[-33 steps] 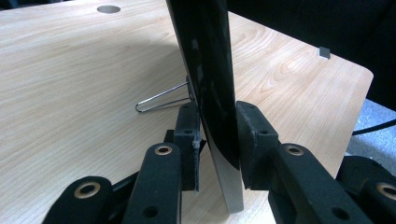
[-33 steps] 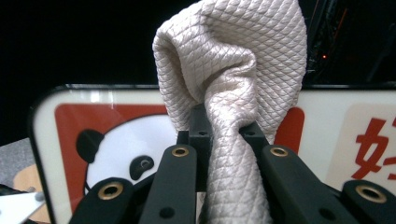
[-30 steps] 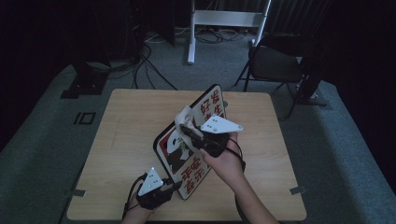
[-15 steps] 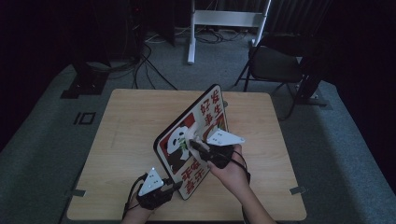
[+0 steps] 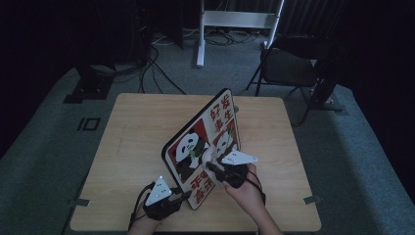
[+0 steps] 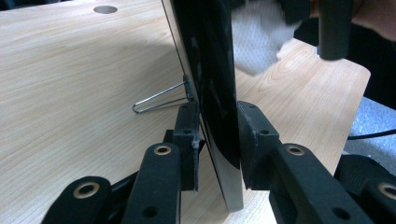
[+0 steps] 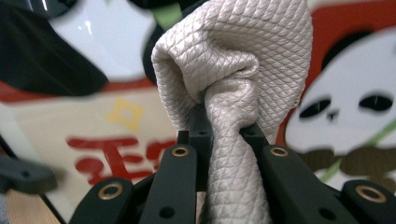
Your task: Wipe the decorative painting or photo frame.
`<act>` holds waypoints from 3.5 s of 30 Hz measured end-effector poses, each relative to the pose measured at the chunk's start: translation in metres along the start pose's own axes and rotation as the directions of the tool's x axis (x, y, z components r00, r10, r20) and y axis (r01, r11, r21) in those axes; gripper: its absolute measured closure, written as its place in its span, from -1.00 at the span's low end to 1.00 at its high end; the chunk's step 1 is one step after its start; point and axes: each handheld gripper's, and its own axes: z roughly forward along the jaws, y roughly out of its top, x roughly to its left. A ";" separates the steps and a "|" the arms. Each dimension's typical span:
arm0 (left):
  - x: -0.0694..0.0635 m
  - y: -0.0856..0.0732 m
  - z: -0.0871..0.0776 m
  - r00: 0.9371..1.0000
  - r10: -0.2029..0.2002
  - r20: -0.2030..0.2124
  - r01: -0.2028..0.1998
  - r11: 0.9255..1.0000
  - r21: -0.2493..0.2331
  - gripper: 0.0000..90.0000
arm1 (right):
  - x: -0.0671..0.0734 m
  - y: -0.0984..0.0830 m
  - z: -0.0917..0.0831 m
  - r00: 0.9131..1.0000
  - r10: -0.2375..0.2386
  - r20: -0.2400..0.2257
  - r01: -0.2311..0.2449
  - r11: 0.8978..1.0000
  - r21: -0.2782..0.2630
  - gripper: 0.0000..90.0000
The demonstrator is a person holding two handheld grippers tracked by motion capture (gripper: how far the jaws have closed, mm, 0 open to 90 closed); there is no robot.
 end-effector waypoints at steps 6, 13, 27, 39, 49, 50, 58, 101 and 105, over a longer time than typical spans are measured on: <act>0.000 0.000 0.000 1.000 -0.002 0.002 0.002 1.000 0.000 0.60 | -0.004 -0.020 0.005 1.000 0.023 0.004 -0.023 0.999 0.045 0.80; 0.000 0.000 0.000 1.000 -0.001 0.005 0.001 1.000 0.002 0.60 | -0.005 -0.041 0.011 0.999 0.048 0.006 -0.048 0.995 0.092 0.80; 0.000 0.000 0.000 1.000 -0.003 0.011 0.002 1.000 0.003 0.60 | -0.012 -0.074 0.021 0.997 0.073 0.030 -0.078 0.980 0.183 0.80; 0.002 0.000 0.000 1.000 -0.004 0.011 0.004 1.000 0.002 0.60 | -0.016 -0.080 0.022 0.996 0.077 0.045 -0.085 0.973 0.217 0.80; 0.004 -0.001 -0.003 1.000 -0.016 0.008 0.016 1.000 -0.010 0.61 | -0.008 -0.032 -0.010 0.997 0.072 0.007 -0.072 0.996 0.051 0.80; 0.005 -0.001 -0.003 1.000 -0.019 0.011 0.019 1.000 -0.008 0.61 | -0.007 -0.025 -0.014 0.998 0.063 0.008 -0.064 0.998 0.030 0.80; 0.008 -0.002 -0.010 0.999 -0.036 0.011 0.036 0.999 -0.026 0.60 | 0.005 0.024 -0.033 0.999 0.024 -0.024 -0.027 0.994 -0.105 0.80; 0.004 0.006 -0.028 1.000 0.020 0.000 -0.020 0.999 -0.029 0.75 | 0.032 0.095 -0.018 0.995 -0.099 -0.033 0.091 0.977 -0.193 0.80; 0.004 0.006 -0.028 1.000 0.025 0.000 -0.025 0.999 -0.027 0.75 | 0.028 0.084 -0.015 0.996 -0.081 -0.037 0.074 0.982 -0.176 0.80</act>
